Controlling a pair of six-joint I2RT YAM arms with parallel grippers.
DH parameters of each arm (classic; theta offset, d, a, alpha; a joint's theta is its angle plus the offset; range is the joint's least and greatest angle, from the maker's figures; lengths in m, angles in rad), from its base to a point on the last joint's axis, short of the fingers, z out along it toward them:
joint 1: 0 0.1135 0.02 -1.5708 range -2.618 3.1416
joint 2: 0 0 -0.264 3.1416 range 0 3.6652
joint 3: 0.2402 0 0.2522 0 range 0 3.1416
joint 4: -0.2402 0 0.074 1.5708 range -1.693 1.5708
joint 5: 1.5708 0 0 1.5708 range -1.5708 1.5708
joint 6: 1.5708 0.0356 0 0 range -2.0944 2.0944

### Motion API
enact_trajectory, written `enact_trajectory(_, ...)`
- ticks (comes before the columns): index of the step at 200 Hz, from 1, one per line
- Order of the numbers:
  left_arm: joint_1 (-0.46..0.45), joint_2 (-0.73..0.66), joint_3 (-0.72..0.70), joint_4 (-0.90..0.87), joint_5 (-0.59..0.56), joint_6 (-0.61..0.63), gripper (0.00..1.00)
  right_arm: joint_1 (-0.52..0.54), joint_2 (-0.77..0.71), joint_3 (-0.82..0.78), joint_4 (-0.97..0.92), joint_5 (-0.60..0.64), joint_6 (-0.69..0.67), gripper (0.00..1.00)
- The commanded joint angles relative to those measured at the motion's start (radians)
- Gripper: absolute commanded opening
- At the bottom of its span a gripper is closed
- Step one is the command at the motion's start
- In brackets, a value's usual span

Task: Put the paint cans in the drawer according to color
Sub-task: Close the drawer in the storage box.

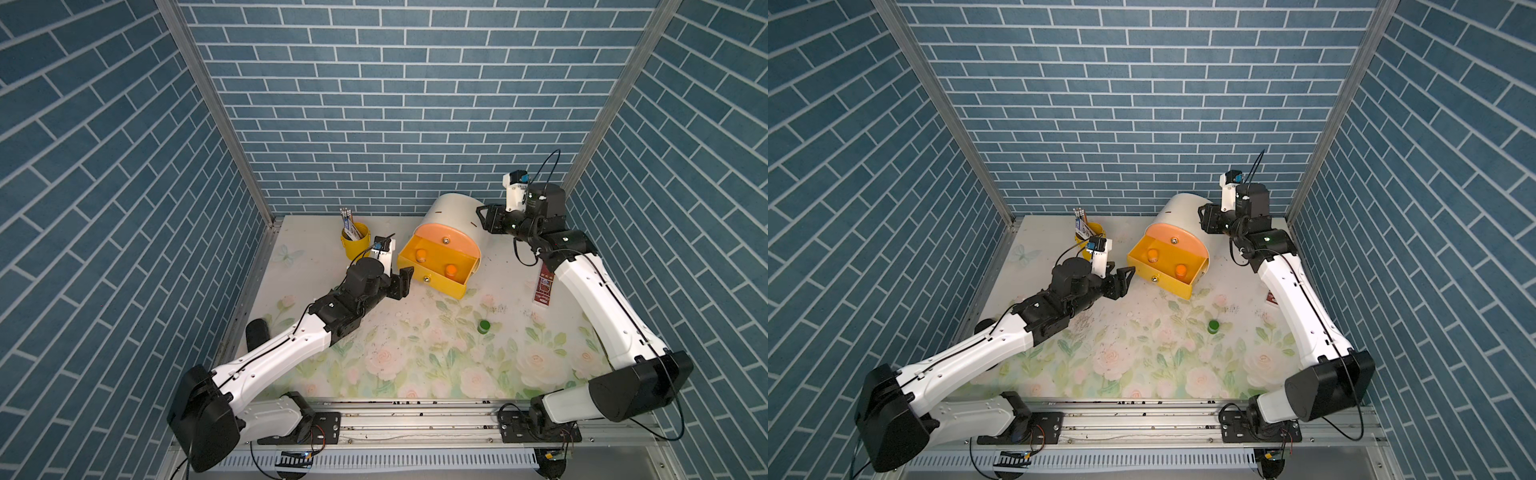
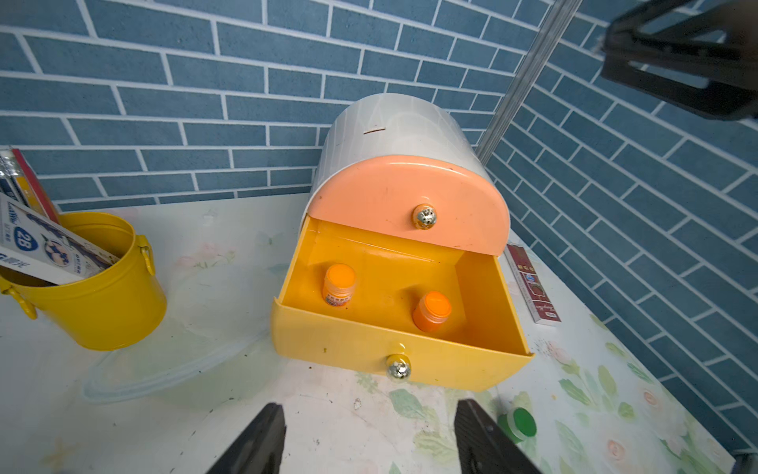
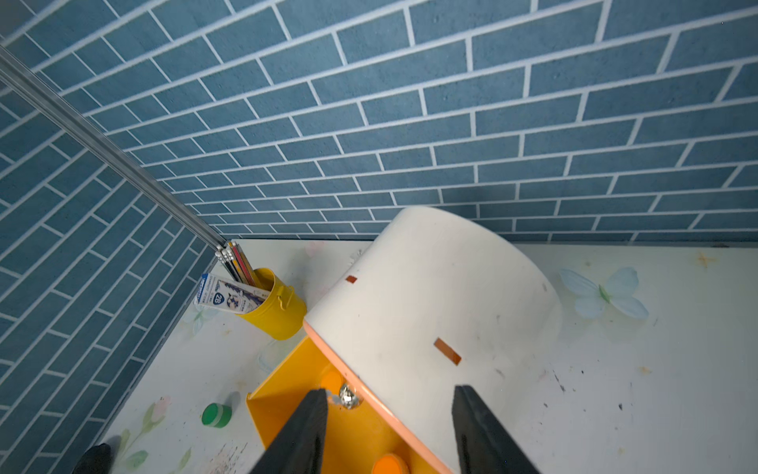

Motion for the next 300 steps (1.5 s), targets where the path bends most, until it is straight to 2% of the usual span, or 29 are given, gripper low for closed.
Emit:
enact_trajectory(1, -0.023, -0.043, -0.079, 0.159, 0.016, 0.002, 0.73, -0.027, 0.063, 0.094, 0.069, -0.058, -0.041, 0.54)
enact_trajectory(32, -0.058, -0.06, -0.185, 0.259, -0.022, -0.017, 0.74, -0.056, 0.175, 0.224, 0.095, -0.099, -0.041, 0.54)
enact_trajectory(68, -0.095, 0.002, -0.228, 0.317, -0.086, -0.028, 0.75, -0.07, 0.25, 0.309, 0.079, -0.151, -0.042, 0.54)
enact_trajectory(113, -0.1, 0.14, -0.223, 0.404, -0.06, -0.061, 0.74, -0.071, 0.232, 0.164, 0.156, -0.203, -0.083, 0.54)
enact_trajectory(143, -0.104, 0.222, -0.203, 0.457, -0.035, -0.069, 0.62, -0.071, 0.203, 0.022, 0.316, -0.24, -0.095, 0.54)
enact_trajectory(184, -0.109, 0.311, -0.16, 0.496, -0.024, -0.074, 0.43, -0.07, 0.272, 0.026, 0.324, -0.259, -0.115, 0.52)
enact_trajectory(196, -0.111, 0.332, -0.15, 0.508, -0.022, -0.078, 0.4, -0.07, 0.28, 0.022, 0.338, -0.259, -0.114, 0.51)
enact_trajectory(237, -0.112, 0.401, -0.095, 0.517, -0.039, -0.083, 0.4, -0.065, 0.297, 0.021, 0.352, -0.257, -0.117, 0.51)
enact_trajectory(263, -0.112, 0.431, -0.07, 0.512, -0.064, -0.09, 0.44, -0.061, 0.308, 0.023, 0.351, -0.262, -0.127, 0.51)
enact_trajectory(300, -0.112, 0.458, -0.051, 0.515, -0.084, -0.094, 0.42, -0.059, 0.317, 0.021, 0.346, -0.263, -0.14, 0.51)
